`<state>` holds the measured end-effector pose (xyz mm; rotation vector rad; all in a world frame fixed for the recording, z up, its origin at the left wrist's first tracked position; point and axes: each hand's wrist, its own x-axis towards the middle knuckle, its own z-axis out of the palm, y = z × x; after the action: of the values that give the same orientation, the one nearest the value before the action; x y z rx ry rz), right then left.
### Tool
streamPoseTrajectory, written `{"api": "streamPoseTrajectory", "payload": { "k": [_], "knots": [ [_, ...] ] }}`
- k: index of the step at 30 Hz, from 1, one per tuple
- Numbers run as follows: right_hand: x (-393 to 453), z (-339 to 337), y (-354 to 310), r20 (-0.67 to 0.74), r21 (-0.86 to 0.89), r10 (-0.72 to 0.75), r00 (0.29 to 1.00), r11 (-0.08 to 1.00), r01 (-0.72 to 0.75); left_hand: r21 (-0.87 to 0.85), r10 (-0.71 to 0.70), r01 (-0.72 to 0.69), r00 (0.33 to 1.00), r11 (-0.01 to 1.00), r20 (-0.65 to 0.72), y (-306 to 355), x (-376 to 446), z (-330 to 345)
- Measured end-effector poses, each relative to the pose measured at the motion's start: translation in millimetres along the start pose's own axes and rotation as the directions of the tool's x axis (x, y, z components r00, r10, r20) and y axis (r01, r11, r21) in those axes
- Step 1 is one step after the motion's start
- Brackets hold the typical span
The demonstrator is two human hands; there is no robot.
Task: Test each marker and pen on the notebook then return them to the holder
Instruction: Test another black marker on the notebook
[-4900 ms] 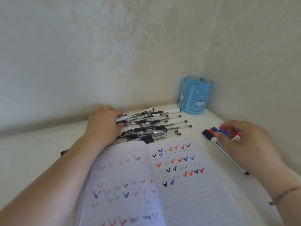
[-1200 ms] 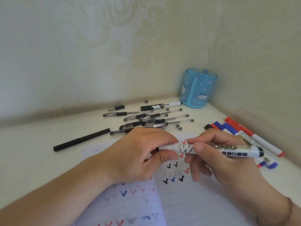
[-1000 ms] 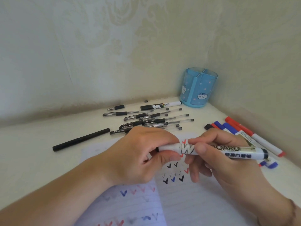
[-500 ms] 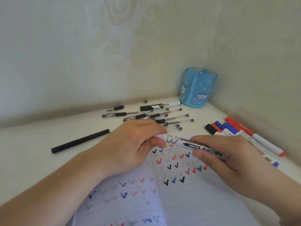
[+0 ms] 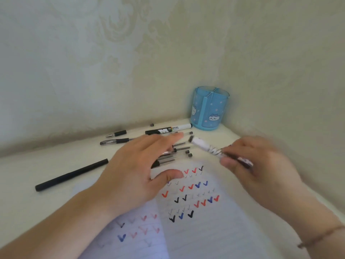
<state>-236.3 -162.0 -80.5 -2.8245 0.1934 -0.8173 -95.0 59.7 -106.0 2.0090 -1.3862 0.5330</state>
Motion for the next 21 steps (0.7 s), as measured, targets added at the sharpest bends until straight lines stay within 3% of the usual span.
{"api": "streamPoseTrajectory", "payload": {
  "k": [3, 6, 9, 15, 21],
  "knots": [
    [3, -17, 31, 0.03, -0.091, 0.392, 0.92, 0.917, -0.388, 0.104, -0.114, 0.114, 0.993, 0.988, -0.001, -12, 2, -2],
    [4, -22, 43, 0.033, 0.001, 0.583, 0.812, 0.812, -0.584, 0.113, -0.206, 0.204, 0.979, 0.972, 0.004, -22, 4, -1],
    [3, -18, 46, 0.135, -0.024, 0.633, 0.763, 0.772, -0.636, 0.128, -0.26, 0.256, 0.966, 0.958, 0.015, -28, 4, 0],
    [3, -9, 52, 0.175, -0.116, 0.66, 0.731, 0.751, -0.65, 0.104, -0.303, 0.296, 0.951, 0.949, 0.057, -31, 3, 3],
    [3, -11, 43, 0.076, -0.026, 0.63, 0.773, 0.776, -0.63, 0.098, -0.341, 0.342, 0.94, 0.935, -0.019, -34, 4, 4]
  ]
}}
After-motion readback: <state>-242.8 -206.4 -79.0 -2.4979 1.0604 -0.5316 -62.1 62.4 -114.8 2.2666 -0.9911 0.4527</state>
